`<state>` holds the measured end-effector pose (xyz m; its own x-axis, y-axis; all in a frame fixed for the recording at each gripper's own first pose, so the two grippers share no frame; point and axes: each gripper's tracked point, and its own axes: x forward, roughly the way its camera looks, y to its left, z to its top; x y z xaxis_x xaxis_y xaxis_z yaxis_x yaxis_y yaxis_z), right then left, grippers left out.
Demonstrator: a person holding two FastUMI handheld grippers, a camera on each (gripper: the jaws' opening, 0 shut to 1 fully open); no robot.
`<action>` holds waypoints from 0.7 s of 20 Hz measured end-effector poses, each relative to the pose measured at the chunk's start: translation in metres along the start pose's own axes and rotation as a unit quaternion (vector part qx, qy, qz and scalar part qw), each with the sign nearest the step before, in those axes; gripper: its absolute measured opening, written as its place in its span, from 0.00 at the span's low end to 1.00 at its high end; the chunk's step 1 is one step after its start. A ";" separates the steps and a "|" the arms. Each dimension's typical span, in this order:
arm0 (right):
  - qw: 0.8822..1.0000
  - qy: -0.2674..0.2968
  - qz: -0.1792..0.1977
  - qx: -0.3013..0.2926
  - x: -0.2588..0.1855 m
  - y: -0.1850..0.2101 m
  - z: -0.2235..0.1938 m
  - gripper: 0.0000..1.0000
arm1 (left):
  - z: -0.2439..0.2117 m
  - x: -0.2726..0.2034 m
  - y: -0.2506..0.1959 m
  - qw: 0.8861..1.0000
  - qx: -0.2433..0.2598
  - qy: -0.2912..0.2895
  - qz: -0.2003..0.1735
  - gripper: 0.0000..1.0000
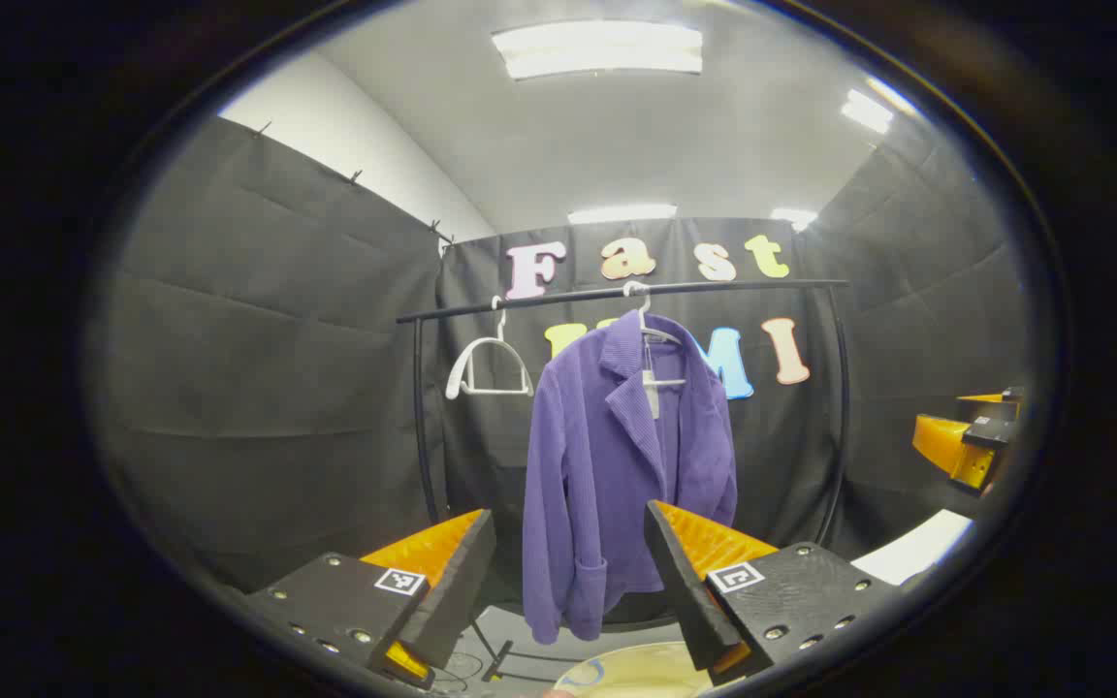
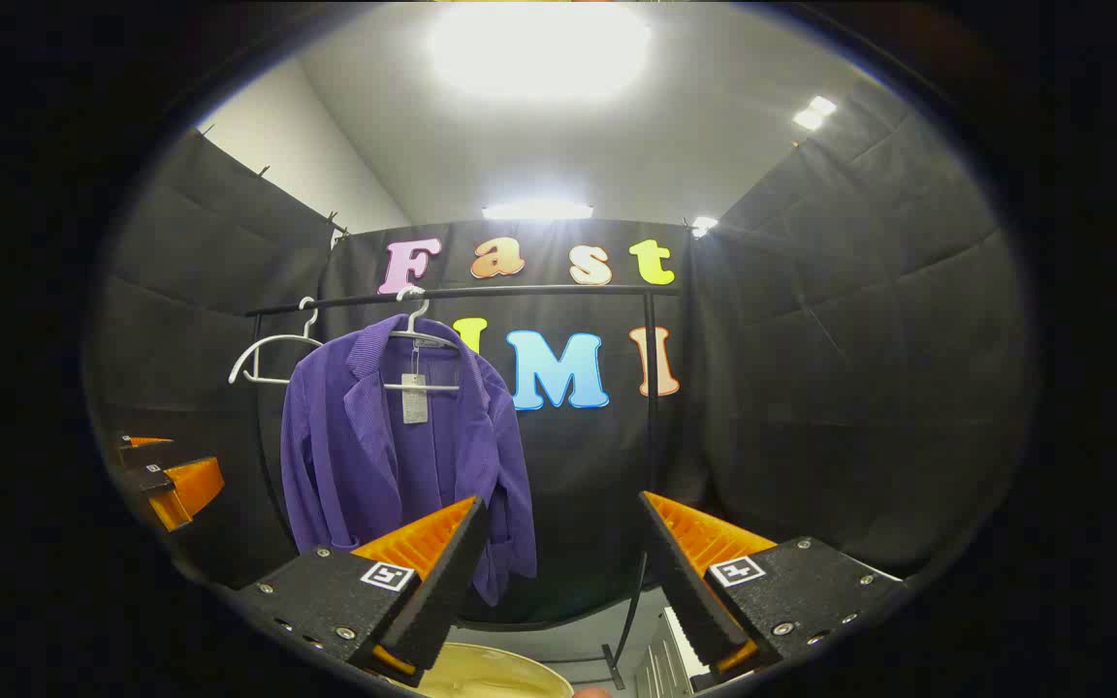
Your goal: Grasp the clothes on the hanger with both hands and then place them into the laundry hamper below.
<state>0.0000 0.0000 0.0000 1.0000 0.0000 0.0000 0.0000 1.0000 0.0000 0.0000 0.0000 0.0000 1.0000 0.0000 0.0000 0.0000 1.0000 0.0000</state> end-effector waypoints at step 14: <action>1.000 -0.003 -0.004 0.004 0.002 0.000 0.000 0.94 | 0.002 -0.004 -0.002 1.000 0.011 -0.006 -0.002 0.89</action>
<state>0.0022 -0.0004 0.0004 1.0000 -0.0077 0.0062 0.0076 0.9999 0.0076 -0.0037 -0.0022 0.0022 0.9999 -0.0039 0.0129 0.0036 0.9997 0.0224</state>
